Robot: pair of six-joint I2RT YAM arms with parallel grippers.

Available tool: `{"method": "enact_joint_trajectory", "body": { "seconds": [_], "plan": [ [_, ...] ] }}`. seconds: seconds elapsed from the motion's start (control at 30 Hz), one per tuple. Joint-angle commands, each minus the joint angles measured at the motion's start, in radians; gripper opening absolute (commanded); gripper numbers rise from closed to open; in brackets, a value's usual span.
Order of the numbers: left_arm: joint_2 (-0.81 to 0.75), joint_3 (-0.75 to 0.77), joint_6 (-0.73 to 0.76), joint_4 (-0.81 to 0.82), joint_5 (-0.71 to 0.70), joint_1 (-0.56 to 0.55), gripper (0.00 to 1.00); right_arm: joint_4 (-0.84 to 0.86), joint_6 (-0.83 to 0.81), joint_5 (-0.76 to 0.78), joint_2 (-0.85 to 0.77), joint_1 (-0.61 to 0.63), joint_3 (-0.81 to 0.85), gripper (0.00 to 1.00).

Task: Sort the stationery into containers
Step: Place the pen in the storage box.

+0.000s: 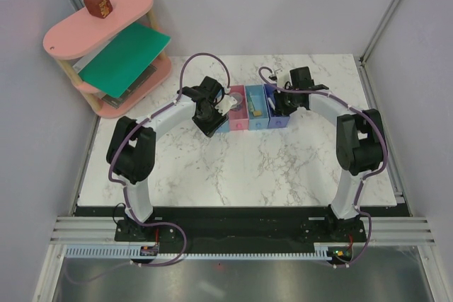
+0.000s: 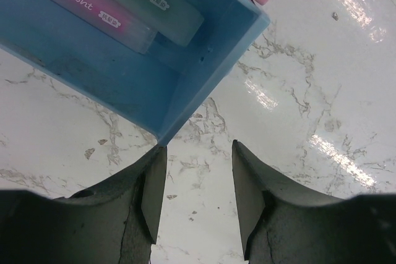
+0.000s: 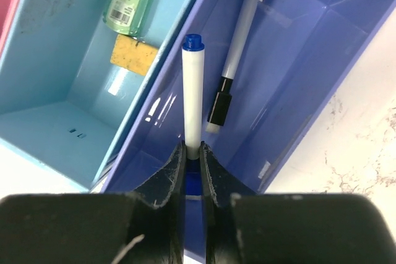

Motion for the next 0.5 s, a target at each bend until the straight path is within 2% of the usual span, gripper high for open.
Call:
{"method": "enact_joint_trajectory", "body": {
  "seconds": [0.0,0.47],
  "plan": [
    [-0.005,0.022,0.018,0.029,0.000,-0.004,0.53,0.016,0.008,0.012,-0.066,0.014,-0.014,0.16],
    [-0.008,0.019,0.009,0.050,0.009,-0.004,0.53,0.008,0.016,0.022,-0.113,0.042,-0.085,0.15]
  ]
}}
